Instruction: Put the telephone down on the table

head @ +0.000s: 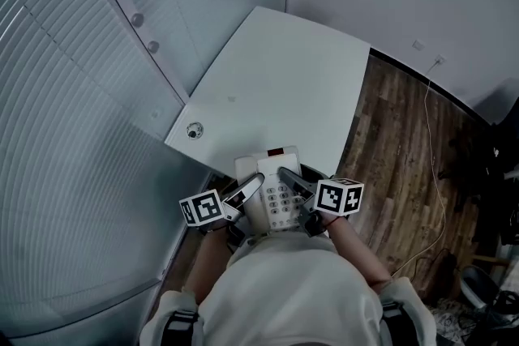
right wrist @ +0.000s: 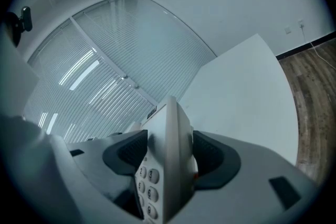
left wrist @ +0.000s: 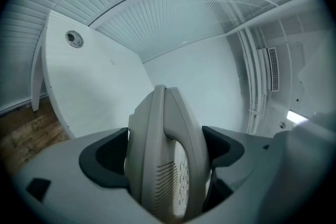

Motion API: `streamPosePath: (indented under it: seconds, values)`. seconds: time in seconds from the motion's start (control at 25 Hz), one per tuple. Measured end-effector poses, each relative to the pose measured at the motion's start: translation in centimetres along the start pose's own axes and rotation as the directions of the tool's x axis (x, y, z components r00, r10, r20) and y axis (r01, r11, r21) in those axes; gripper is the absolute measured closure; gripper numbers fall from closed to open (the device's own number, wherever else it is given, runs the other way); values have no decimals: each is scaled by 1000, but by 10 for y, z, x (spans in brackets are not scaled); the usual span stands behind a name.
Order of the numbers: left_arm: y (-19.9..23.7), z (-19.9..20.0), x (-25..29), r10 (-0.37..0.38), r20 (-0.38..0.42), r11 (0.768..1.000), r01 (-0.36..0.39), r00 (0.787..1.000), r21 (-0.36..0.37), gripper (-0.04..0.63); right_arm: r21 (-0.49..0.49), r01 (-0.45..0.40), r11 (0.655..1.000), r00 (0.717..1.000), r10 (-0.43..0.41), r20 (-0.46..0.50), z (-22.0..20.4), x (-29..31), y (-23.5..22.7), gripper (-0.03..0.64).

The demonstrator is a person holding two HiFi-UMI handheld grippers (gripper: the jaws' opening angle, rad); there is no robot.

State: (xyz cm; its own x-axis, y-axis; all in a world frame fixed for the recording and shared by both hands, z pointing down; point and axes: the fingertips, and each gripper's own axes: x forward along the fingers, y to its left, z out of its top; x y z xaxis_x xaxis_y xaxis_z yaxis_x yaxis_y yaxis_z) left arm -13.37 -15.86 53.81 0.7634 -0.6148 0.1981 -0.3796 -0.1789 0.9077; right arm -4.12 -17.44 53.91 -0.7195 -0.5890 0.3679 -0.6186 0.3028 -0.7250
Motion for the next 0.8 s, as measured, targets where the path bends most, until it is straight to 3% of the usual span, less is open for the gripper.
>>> streamPosePath:
  seconds: [0.8]
  values:
    - [19,34,64,11,-23,1000,-11,1000,-19,181,26,19,999,1000,-19,-15,48,29,-48,336]
